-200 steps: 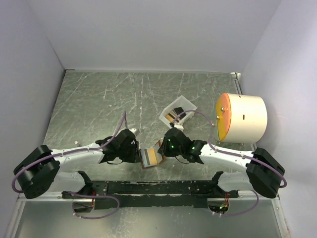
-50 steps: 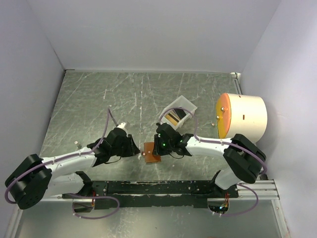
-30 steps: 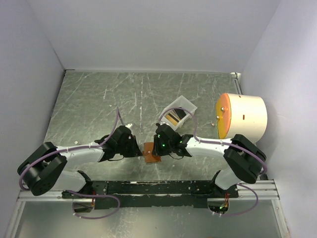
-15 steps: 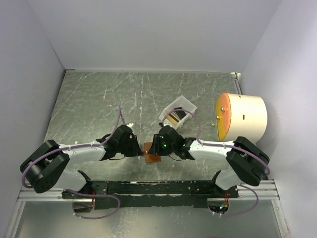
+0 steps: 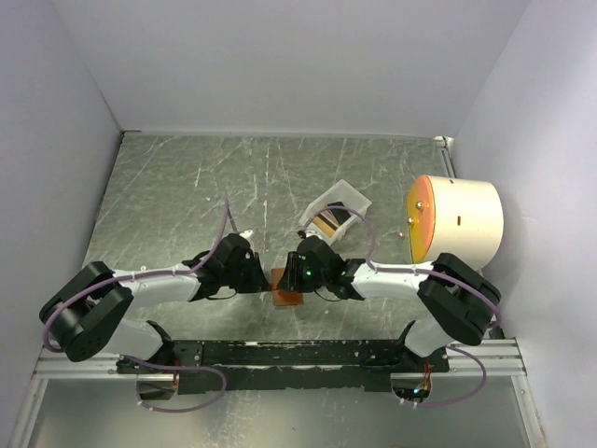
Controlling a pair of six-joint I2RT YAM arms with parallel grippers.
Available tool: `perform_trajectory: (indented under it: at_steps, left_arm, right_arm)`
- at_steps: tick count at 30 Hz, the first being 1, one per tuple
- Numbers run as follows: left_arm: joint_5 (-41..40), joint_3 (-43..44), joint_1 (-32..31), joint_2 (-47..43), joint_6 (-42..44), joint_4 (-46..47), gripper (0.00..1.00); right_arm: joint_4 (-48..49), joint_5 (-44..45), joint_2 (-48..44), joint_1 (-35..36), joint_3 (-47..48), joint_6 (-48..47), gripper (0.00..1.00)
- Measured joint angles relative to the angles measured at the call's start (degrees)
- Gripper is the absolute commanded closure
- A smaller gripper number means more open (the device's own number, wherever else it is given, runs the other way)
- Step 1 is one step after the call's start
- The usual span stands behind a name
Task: Put the credit cards into the card holder
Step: Close the card holder at the center of the board.
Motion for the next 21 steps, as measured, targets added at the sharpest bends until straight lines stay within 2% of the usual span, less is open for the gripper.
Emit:
perform_trajectory:
  at_steps: [21]
  left_arm:
    - [1.4,0.9,0.1,1.9,0.8,0.4,0.85]
  right_arm:
    - [0.9,-0.3,1.7,-0.1,1.0,0.1,0.75]
